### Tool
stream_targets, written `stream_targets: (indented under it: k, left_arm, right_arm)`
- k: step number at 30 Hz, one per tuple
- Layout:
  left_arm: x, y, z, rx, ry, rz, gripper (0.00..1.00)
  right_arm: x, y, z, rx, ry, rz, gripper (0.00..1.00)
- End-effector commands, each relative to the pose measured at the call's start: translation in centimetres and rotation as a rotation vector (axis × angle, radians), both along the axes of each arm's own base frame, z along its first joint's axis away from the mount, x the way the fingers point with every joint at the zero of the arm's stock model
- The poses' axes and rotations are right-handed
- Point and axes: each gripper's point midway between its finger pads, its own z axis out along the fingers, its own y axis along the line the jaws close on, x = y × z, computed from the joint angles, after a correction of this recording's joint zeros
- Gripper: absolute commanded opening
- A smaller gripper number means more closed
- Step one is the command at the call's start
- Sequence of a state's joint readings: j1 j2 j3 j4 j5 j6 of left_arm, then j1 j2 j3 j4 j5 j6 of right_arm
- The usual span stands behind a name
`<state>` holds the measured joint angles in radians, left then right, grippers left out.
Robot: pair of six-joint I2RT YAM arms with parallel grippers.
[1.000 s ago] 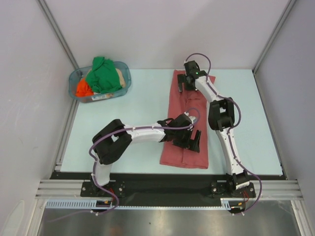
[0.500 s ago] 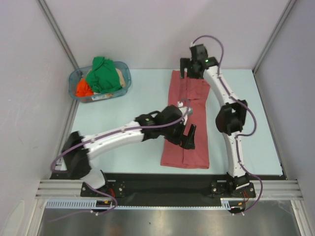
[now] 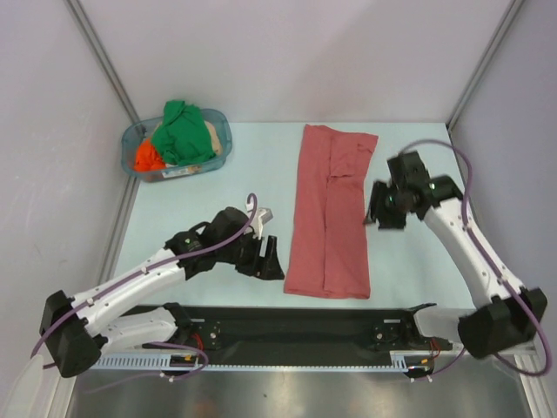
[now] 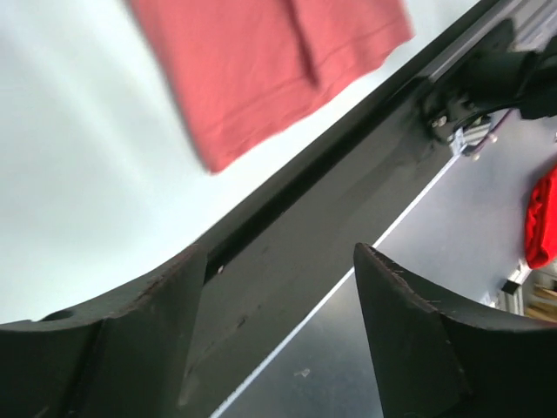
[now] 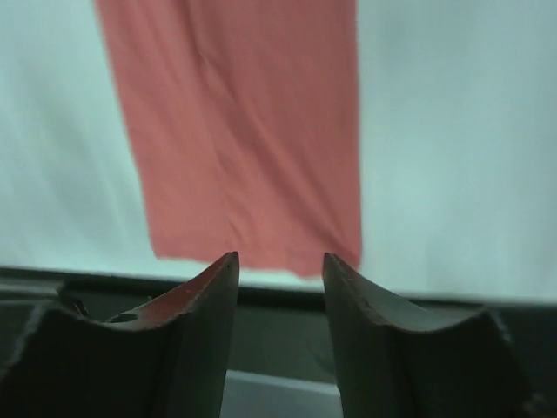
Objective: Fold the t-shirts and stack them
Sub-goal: Fold the tshirt
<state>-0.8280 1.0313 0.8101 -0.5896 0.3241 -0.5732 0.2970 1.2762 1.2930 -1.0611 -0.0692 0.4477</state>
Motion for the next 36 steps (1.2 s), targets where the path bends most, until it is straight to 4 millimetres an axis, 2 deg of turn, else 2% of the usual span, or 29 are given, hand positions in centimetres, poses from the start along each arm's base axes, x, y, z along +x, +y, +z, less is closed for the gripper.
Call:
stream_targets:
  k: [1, 2, 3, 5, 6, 9, 12, 20, 22, 24, 26, 27, 32, 36]
  left_arm:
    - [-0.6, -0.4, -0.9, -0.060, 0.078, 0.004, 0.74]
    - [-0.8, -0.3, -2.0, -0.061, 0.107, 0.009, 0.73]
    - [-0.9, -0.4, -2.6, -0.062, 0.129, 0.010, 0.73]
    - [-1.0, -0.6, -4.2, -0.055, 0.183, 0.019, 0.72]
    - [-0.8, -0.5, -4.8, -0.036, 0.188, 0.023, 0.72]
    - [-0.2, -0.6, -6.6, 0.011, 0.196, 0.024, 0.72]
    - [0.3, -0.5, -8.8, 0.077, 0.220, 0.023, 0.72]
    - [2.1, -2.5, -10.7, 0.094, 0.253, 0.012, 0.69]
    - [2.6, -2.3, -11.5, 0.128, 0.259, 0.030, 0.68]
    - [2.9, -2.3, -11.6, 0.135, 0.257, 0.044, 0.68]
    - [3.0, -2.8, -11.7, 0.120, 0.269, 0.042, 0.68]
    - [3.0, -2.9, -11.7, 0.117, 0.277, 0.050, 0.68]
    - [2.9, -3.1, -12.1, 0.112, 0.293, 0.068, 0.60]
    - [2.6, -4.2, -12.0, 0.109, 0.292, 0.067, 0.54]
  right_arm:
    - [-6.5, -0.2, -1.5, 0.113, 0.120, -0.128, 0.47]
    - [-8.7, -0.5, -2.9, 0.129, 0.148, -0.144, 0.46]
    - [-10.1, -0.3, -4.1, 0.148, 0.186, -0.157, 0.44]
    - [-11.7, 0.3, -5.6, 0.206, 0.230, -0.185, 0.43]
    - [-13.1, -0.1, -7.6, 0.189, 0.280, -0.196, 0.40]
    - [-14.1, -0.4, -10.4, 0.160, 0.334, -0.192, 0.40]
    - [-13.8, -0.6, -12.3, 0.133, 0.361, -0.168, 0.40]
    - [-13.2, -0.8, -15.2, 0.166, 0.393, -0.182, 0.40]
    - [-12.8, -0.7, -15.5, 0.188, 0.385, -0.181, 0.40]
    - [-12.7, -1.0, -16.1, 0.210, 0.388, -0.213, 0.42]
    - [-12.6, -0.8, -16.1, 0.257, 0.397, -0.235, 0.50]
    - [-12.5, -0.8, -16.2, 0.263, 0.394, -0.240, 0.50]
    - [-12.2, -0.8, -17.0, 0.286, 0.403, -0.268, 0.51]
    - [-12.0, -1.1, -17.7, 0.268, 0.398, -0.276, 0.50]
